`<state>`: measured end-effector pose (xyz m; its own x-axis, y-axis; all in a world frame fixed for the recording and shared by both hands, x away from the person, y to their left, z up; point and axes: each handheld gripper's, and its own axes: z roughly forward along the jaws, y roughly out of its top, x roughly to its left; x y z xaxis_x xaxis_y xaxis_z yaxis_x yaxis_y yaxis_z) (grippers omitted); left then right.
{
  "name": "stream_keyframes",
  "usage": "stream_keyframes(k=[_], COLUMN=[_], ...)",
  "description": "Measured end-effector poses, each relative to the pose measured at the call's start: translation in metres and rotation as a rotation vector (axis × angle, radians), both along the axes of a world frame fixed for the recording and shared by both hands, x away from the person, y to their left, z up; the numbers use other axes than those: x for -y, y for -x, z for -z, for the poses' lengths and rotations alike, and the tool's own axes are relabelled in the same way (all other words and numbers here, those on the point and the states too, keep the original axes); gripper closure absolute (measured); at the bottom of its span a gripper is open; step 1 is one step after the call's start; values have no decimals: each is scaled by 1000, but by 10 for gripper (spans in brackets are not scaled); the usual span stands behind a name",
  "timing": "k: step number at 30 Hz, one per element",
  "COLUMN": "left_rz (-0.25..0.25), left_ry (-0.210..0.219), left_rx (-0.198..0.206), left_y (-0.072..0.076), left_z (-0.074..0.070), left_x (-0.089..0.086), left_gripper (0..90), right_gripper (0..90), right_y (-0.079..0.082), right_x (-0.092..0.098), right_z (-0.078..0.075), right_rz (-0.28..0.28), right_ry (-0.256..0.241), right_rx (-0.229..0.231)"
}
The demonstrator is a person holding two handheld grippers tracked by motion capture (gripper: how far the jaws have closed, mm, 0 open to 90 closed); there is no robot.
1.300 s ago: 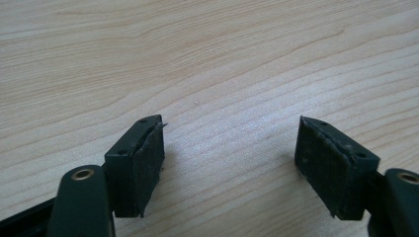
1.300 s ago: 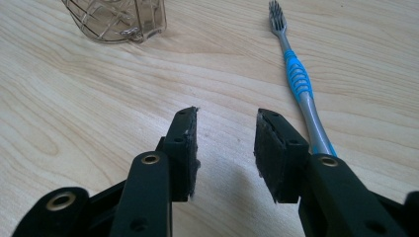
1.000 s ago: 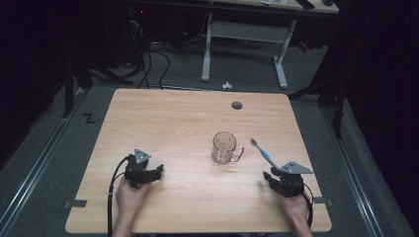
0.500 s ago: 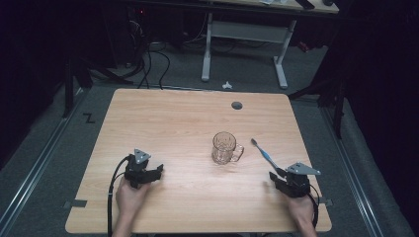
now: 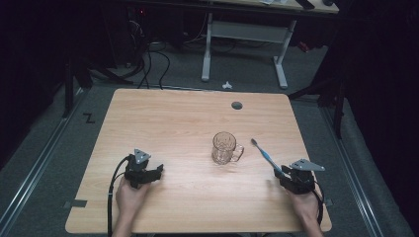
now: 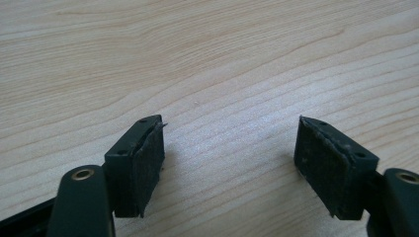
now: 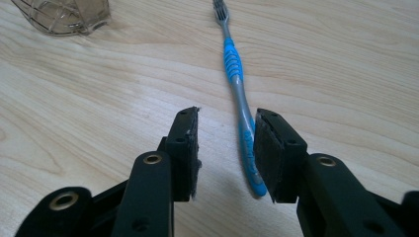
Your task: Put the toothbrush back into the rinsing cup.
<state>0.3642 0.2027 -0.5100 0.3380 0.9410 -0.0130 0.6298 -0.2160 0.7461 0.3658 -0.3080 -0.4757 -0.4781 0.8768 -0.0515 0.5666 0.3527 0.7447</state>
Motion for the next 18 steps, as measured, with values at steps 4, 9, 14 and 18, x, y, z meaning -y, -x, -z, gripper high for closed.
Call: stream_keyframes(k=[4, 9, 14, 18], left_rz=[0, 0, 0, 0], left_ry=[0, 1, 1, 0], left_rx=[0, 0, 0, 0], left_y=[0, 0, 0, 0], left_z=[0, 0, 0, 0], left_x=[0, 0, 0, 0], left_gripper=[280, 280, 280, 281], right_gripper=[628, 633, 634, 634], right_y=[-4, -9, -13, -18], right_x=[2, 5, 6, 8], right_z=[-3, -6, -9, -13], right_rz=[3, 5, 8, 9], right_ry=[2, 10, 22, 30], right_rx=[-8, -18, -24, -25])
